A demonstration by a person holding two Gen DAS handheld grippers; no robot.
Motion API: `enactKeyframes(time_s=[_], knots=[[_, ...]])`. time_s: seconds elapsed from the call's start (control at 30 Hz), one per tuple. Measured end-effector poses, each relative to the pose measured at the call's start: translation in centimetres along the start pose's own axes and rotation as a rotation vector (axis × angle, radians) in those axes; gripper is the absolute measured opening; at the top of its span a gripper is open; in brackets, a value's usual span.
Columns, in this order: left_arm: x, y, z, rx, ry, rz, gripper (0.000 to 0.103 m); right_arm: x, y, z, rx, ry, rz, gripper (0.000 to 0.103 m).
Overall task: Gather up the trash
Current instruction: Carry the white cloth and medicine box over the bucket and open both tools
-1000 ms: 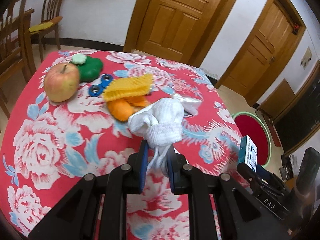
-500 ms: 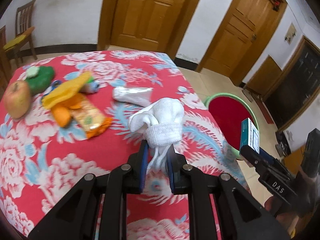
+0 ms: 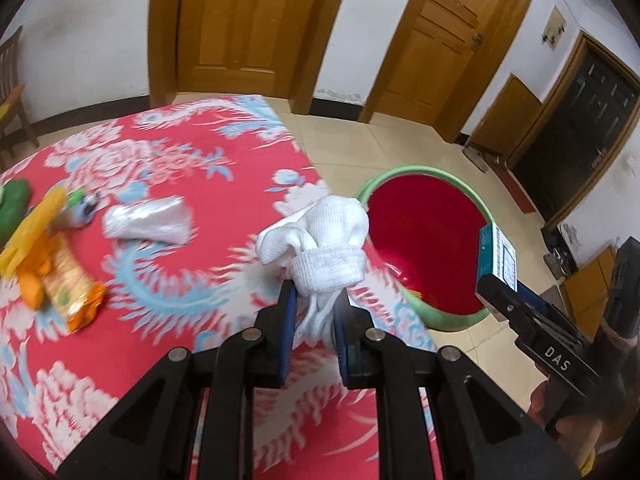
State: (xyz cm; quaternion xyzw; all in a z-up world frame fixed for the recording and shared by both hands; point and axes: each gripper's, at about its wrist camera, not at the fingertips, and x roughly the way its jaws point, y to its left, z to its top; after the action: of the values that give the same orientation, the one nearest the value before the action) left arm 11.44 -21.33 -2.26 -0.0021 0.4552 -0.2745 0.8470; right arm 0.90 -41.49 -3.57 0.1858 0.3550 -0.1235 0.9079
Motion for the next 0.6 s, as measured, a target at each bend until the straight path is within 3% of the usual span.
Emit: enactKeyframes(time_s=[0.6], knots=[[4.1,-5.0,1.9,0.098,0.036,-0.029,0.017,2.3,-4.4,1.2,0.105,0.035,-0.029,0.072]])
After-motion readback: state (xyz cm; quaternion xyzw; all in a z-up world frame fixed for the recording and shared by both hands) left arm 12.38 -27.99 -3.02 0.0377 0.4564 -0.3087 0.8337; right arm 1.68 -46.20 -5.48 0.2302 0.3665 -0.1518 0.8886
